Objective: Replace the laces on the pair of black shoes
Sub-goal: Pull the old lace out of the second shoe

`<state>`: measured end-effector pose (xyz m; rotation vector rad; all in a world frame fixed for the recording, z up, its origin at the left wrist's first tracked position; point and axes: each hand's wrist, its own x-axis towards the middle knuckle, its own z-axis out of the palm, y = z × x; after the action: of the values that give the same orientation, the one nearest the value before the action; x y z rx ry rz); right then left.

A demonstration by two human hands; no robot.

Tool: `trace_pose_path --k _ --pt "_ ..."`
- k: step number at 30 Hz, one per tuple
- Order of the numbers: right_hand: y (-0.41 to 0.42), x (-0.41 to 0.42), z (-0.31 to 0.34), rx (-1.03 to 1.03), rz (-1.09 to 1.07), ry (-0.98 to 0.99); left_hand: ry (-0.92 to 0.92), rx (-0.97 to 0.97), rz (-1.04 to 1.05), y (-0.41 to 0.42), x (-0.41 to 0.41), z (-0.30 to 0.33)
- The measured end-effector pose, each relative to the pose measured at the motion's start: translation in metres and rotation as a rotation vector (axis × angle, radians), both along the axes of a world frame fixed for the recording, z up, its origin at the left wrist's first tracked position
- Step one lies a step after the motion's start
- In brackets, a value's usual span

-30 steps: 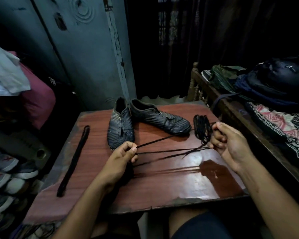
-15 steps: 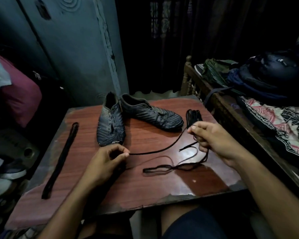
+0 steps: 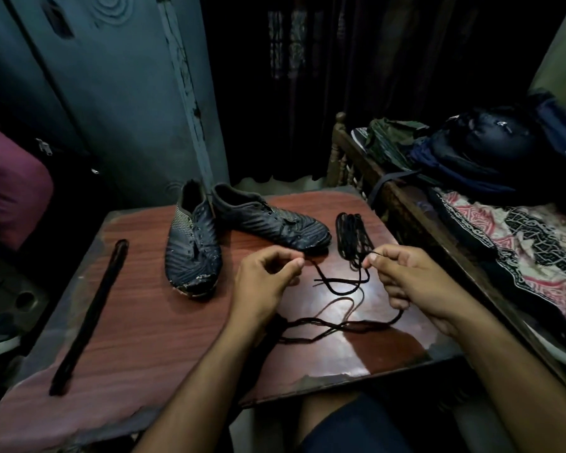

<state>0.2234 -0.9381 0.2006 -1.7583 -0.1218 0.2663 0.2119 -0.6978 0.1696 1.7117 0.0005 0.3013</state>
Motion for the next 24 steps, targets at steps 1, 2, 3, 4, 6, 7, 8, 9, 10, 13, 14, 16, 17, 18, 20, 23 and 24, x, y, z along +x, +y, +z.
trace_pose_path --k 1,2,3,4,6,7,8,9,10,13,14,16,17,18,20,23,24 --pt "-0.004 -0.002 -0.008 0.028 -0.037 0.022 0.012 -0.066 -0.027 -0.009 0.004 0.002" --pt "-0.007 -0.004 -0.015 0.052 -0.068 0.044 0.012 -0.081 -0.053 -0.016 0.009 0.002" --pt "-0.009 -0.005 -0.023 0.074 -0.095 0.064 0.003 -0.030 -0.075 -0.023 0.014 0.000" --pt "-0.012 -0.007 -0.029 0.095 -0.118 0.081 -0.005 0.060 -0.091 -0.027 0.019 -0.005" --pt "-0.016 -0.008 -0.041 0.129 -0.152 0.097 0.002 0.289 -0.096 -0.032 0.027 -0.013" --pt "-0.017 -0.009 -0.044 0.143 -0.163 0.097 0.006 0.394 -0.094 -0.032 0.029 -0.016" --pt "-0.019 -0.009 -0.047 0.160 -0.176 0.097 0.000 0.486 -0.107 -0.032 0.031 -0.018" --pt "-0.019 -0.008 -0.048 0.176 -0.188 0.098 -0.012 0.579 -0.131 -0.032 0.032 -0.020" --pt "-0.020 -0.008 -0.049 0.189 -0.198 0.101 -0.038 0.677 -0.163 -0.032 0.035 -0.022" --pt "-0.020 -0.007 -0.052 0.195 -0.212 0.092 -0.073 0.930 -0.216 -0.030 0.038 -0.029" --pt "-0.021 -0.007 -0.052 0.194 -0.213 0.086 -0.079 0.976 -0.224 -0.030 0.038 -0.032" --pt "-0.021 -0.008 -0.052 0.193 -0.210 0.072 -0.102 1.065 -0.224 -0.029 0.035 -0.031" --pt "-0.022 -0.008 -0.052 0.193 -0.206 0.065 -0.102 1.111 -0.221 -0.028 0.035 -0.029" --pt "-0.022 -0.008 -0.051 0.195 -0.203 0.062 -0.106 1.147 -0.217 -0.027 0.034 -0.028" --pt "-0.023 -0.009 -0.052 0.198 -0.203 0.059 -0.106 1.211 -0.213 -0.025 0.032 -0.024" --pt "-0.023 -0.008 -0.053 0.203 -0.213 0.047 -0.142 0.996 -0.160 -0.020 0.027 -0.022" --pt "-0.024 -0.008 -0.053 0.203 -0.220 0.045 -0.117 0.823 -0.103 -0.017 0.025 -0.020"
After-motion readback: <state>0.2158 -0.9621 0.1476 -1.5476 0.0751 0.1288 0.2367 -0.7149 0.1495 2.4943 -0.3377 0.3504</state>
